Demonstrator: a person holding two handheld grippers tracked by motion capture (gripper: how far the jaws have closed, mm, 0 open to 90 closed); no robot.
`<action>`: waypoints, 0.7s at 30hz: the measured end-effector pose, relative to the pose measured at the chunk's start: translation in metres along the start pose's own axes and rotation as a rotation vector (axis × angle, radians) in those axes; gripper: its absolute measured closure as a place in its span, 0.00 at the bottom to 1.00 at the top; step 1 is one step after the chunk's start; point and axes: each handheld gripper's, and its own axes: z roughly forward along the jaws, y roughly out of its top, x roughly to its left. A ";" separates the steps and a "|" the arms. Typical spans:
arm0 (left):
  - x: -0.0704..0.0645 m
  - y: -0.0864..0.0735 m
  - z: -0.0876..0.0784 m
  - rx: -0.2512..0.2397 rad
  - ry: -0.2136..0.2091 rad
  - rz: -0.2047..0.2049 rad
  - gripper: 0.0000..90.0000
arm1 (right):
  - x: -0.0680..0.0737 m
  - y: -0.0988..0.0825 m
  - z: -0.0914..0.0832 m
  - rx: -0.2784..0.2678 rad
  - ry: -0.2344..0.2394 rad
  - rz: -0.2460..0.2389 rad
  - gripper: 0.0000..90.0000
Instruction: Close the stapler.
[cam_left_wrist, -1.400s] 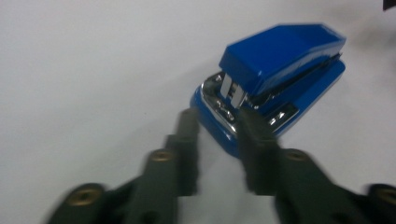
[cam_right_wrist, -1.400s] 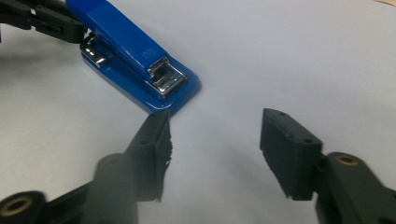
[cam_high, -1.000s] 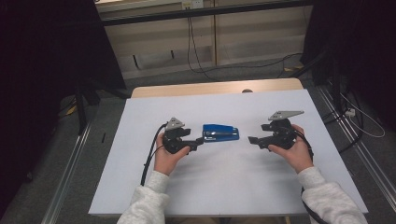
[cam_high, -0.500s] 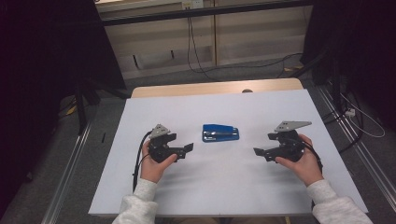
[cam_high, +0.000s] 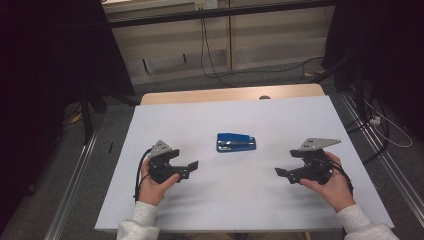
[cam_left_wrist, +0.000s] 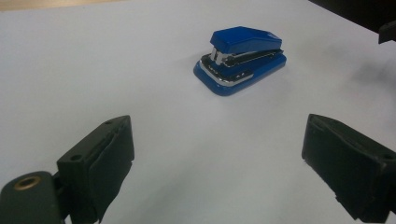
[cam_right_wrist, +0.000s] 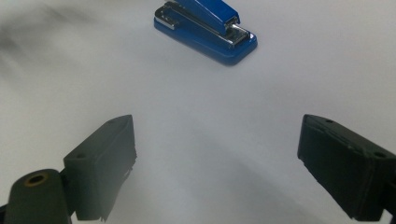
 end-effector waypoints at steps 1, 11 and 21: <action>0.001 -0.001 -0.002 -0.004 0.004 -0.001 0.09 | 0.000 -0.001 -0.001 -0.002 0.000 0.001 0.12; 0.006 -0.013 -0.020 -0.012 0.006 -0.015 0.09 | 0.002 -0.010 -0.012 0.016 -0.010 -0.007 0.11; 0.012 -0.021 -0.038 -0.041 0.003 -0.014 0.07 | 0.004 -0.018 -0.019 0.026 -0.011 -0.014 0.10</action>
